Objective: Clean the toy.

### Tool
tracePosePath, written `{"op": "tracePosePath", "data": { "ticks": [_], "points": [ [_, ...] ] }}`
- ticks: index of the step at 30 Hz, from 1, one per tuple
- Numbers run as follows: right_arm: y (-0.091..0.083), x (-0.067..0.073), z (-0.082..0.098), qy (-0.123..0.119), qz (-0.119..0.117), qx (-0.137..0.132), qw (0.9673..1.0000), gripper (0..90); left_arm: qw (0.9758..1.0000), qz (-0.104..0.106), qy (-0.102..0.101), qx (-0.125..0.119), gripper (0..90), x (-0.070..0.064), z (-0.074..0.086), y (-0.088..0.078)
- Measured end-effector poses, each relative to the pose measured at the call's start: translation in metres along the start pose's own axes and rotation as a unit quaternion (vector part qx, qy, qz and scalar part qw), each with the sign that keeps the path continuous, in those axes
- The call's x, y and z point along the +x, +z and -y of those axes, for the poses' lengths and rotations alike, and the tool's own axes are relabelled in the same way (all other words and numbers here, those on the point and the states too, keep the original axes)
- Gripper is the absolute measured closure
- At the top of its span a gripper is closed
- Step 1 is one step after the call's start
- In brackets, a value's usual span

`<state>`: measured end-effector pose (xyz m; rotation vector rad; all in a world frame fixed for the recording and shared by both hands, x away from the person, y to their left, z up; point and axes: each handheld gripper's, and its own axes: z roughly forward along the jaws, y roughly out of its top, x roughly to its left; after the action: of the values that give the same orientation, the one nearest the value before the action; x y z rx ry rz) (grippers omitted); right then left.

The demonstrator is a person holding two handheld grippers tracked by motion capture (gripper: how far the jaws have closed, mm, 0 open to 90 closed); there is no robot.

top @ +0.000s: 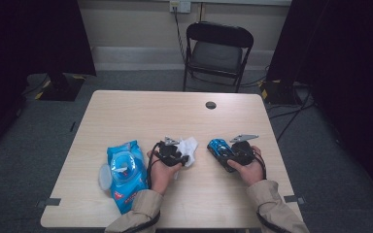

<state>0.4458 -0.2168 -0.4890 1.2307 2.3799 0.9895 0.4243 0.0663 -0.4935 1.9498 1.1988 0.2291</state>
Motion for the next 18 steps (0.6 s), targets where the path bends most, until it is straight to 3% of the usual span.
{"op": "tracePosePath", "data": {
  "ticks": [2, 7, 18],
  "points": [
    [0.0003, 0.0004, 0.0, -0.002, 0.001, 0.002, 1.0, 28.0, 0.9999, -0.009, 0.0, 0.006, 52.0, -0.0006, -0.0009, 0.0007],
    [0.001, 0.0013, -0.0009, -0.002, 0.004, 0.006, 1.0, 27.9, 0.9998, -0.016, -0.002, 0.01, 45.0, -0.0005, -0.0011, 0.0009],
    [0.0016, 0.0017, -0.0019, -0.006, 0.004, 0.011, 0.9999, 27.7, 0.9995, -0.031, -0.009, 0.009, 35.4, 0.0002, -0.0009, -0.0002]
  ]
}}
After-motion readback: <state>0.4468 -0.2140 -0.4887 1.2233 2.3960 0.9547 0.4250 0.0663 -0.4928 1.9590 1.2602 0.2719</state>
